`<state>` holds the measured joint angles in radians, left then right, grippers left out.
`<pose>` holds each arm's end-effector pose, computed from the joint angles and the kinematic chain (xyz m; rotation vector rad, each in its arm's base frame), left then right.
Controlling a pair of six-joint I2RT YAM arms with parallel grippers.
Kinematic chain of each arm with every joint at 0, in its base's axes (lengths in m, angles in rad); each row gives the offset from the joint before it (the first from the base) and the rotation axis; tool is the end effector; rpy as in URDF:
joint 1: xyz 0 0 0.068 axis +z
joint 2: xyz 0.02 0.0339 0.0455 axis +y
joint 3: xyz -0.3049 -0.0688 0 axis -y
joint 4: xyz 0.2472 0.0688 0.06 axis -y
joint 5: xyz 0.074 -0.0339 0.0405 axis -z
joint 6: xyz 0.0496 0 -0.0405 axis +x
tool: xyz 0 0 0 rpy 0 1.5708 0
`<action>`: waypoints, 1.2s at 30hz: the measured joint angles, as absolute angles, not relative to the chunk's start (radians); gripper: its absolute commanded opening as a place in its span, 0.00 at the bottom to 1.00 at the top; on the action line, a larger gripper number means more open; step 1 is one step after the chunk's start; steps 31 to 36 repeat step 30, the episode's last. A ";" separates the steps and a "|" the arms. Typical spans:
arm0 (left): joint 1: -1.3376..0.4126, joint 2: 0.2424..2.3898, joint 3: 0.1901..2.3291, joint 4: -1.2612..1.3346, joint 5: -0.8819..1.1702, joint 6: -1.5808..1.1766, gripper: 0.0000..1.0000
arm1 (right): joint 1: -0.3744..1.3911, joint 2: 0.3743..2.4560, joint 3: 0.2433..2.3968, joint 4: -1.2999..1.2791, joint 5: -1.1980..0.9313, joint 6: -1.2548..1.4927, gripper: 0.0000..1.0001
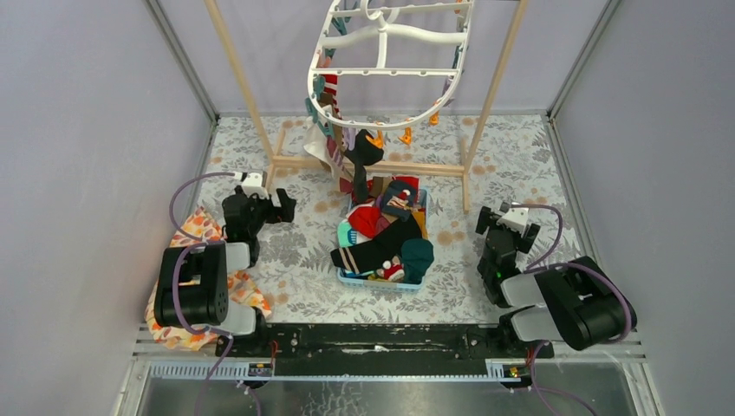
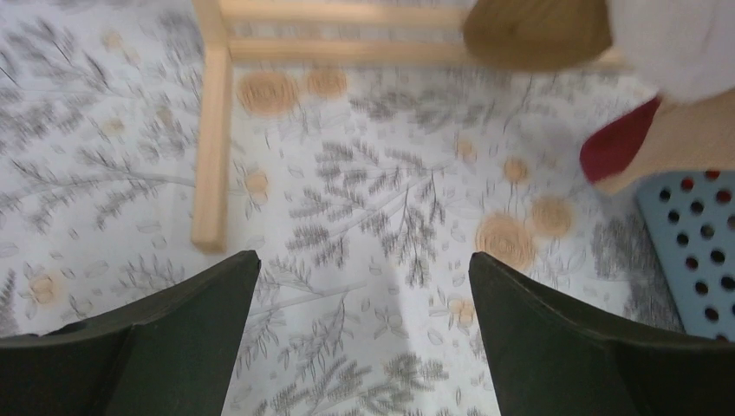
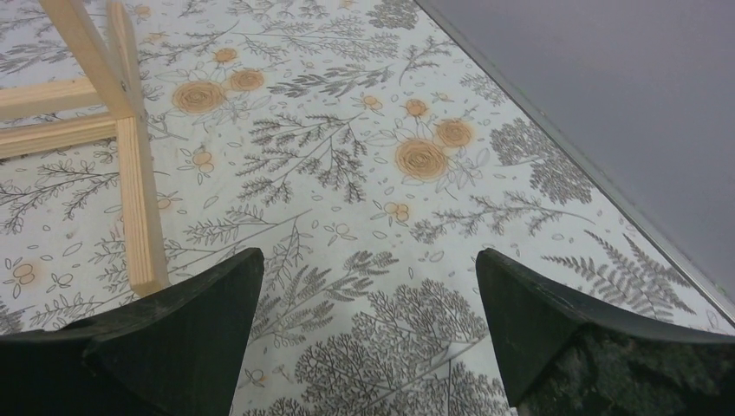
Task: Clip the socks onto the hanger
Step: Reset both arms
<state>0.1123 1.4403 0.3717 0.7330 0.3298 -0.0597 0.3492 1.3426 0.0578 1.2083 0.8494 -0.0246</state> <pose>0.2662 0.0139 0.1882 0.0600 1.8963 -0.2782 0.1864 0.0282 0.1821 0.3415 1.6040 -0.4487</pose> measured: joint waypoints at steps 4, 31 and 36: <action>0.102 1.461 0.265 0.962 0.305 -0.076 0.99 | 0.274 1.433 0.072 1.308 0.722 -0.045 1.00; 0.015 1.520 0.238 1.120 0.170 -0.064 0.99 | 0.079 1.571 0.253 1.170 0.346 0.028 1.00; 0.015 1.520 0.238 1.120 0.170 -0.064 0.99 | 0.079 1.571 0.253 1.170 0.346 0.028 1.00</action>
